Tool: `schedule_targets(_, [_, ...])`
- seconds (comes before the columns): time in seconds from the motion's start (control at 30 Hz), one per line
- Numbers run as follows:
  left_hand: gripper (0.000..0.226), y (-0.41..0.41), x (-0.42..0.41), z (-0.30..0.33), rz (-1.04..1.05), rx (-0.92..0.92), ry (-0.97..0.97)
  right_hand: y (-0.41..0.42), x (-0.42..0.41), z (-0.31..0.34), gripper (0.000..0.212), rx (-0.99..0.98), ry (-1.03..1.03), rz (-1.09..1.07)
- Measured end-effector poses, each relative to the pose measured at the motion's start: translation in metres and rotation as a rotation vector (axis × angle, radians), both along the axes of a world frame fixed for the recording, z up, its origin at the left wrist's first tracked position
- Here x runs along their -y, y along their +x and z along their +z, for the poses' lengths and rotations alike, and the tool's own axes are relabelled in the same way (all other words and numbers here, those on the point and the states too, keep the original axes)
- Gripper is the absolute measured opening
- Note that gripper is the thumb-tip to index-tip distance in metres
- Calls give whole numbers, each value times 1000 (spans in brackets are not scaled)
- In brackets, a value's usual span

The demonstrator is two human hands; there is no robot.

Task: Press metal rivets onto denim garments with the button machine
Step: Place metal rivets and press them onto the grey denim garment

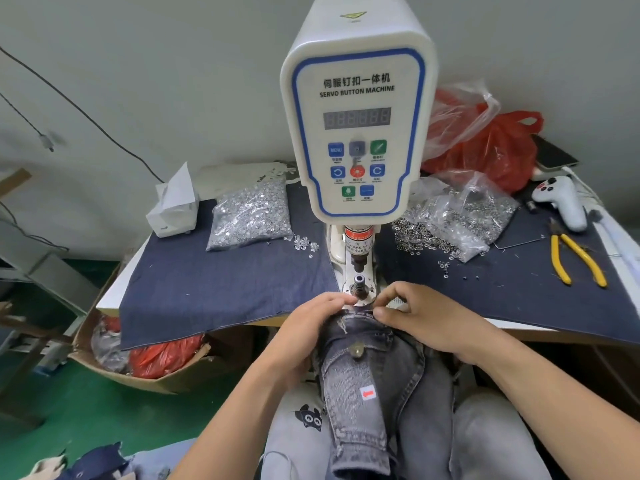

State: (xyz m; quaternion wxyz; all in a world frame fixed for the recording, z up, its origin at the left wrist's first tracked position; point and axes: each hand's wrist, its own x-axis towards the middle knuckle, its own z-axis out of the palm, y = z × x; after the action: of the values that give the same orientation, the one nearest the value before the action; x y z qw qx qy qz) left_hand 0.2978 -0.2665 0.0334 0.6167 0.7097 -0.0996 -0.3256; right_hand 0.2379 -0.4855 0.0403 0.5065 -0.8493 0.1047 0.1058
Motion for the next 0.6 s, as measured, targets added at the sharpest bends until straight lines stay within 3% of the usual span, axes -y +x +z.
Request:
schedule_targets(0.1, [47,-4,-2,-1,-273,193,175,2,-1,1,5,27,243,-78])
schedule_targets(0.17, [41,-3,-3,0,-451,157,233,4,-1,6,10,-57,399,-98])
schedule_targets(0.23, [34,1,-5,0,-441,32,140,6,2,10,22,-159,467,-36])
schedule_targets(0.3, [36,4,-8,-3,-349,-56,-16,5,8,11,39,-202,440,84])
schedule_targets(0.4, [43,7,-10,-8,-307,-122,-147,3,18,14,33,-234,380,241])
schedule_targets(0.53, [54,7,-11,-18,-262,-251,-253,6,28,11,54,-183,140,299])
schedule_targets(0.6, [56,5,-6,-19,-191,-321,-290,10,27,7,53,-174,122,259])
